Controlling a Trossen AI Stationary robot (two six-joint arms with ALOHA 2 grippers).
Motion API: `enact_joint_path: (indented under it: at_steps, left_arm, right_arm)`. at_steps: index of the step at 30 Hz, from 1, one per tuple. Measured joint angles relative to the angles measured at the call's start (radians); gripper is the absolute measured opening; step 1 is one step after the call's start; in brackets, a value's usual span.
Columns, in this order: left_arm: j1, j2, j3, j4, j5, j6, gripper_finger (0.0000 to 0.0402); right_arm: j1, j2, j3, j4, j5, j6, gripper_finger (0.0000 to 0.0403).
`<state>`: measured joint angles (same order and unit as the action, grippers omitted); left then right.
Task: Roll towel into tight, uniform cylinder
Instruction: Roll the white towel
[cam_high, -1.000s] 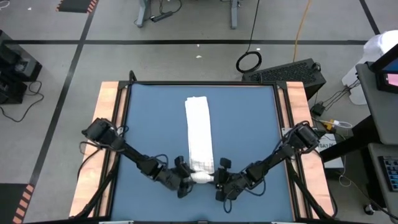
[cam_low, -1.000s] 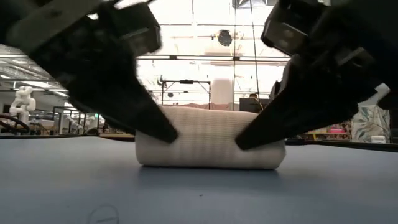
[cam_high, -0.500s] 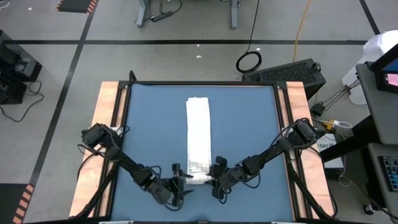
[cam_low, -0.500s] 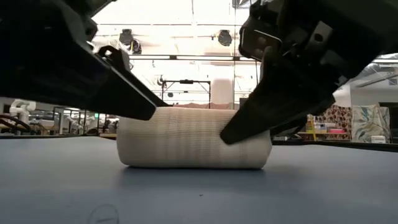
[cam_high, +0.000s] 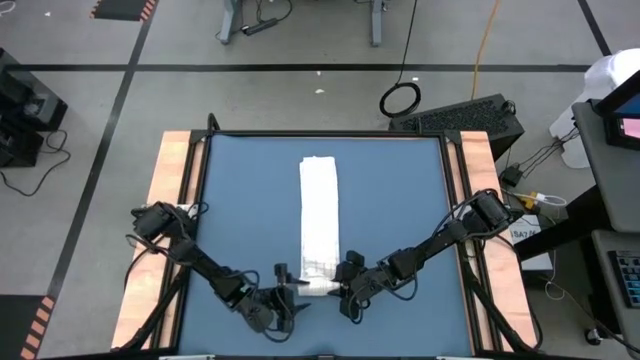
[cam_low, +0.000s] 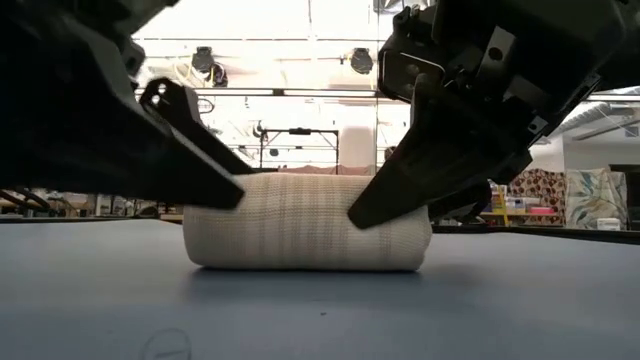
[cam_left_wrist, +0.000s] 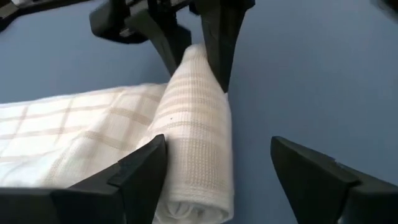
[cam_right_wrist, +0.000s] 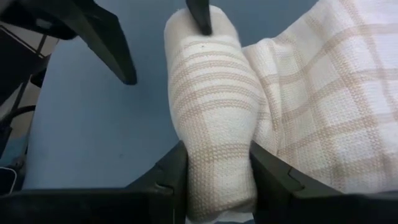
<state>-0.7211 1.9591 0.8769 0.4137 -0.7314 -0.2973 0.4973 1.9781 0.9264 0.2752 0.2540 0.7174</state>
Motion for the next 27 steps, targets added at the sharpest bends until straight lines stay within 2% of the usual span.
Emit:
enact_joint_path:
  at_steps: [4, 12, 16, 19, 27]
  left_arm:
    - [0.015, 0.028, 0.002, 0.002, 0.004, 0.0, 0.0263]
    - [0.039, 0.028, 0.002, -0.014, 0.008, -0.012, 0.0178]
    - [0.052, 0.025, 0.004, -0.076, 0.046, -0.079, 0.016]
    - [0.053, 0.026, 0.004, -0.092, 0.063, -0.113, 0.0172]
    - [0.053, 0.029, 0.003, -0.076, 0.052, -0.108, 0.0264]
  right_arm:
    - [0.0, 0.0, 0.0, 0.0, 0.001, 0.001, 0.0116]
    - [0.002, 0.0, -0.001, 0.0, 0.001, 0.0, 0.0116]
    - [0.002, 0.0, -0.001, 0.0, 0.001, -0.002, 0.0116]
    - [0.002, 0.0, -0.001, 0.0, 0.002, -0.003, 0.0116]
    - [0.002, 0.0, -0.001, 0.001, 0.002, -0.01, 0.0116]
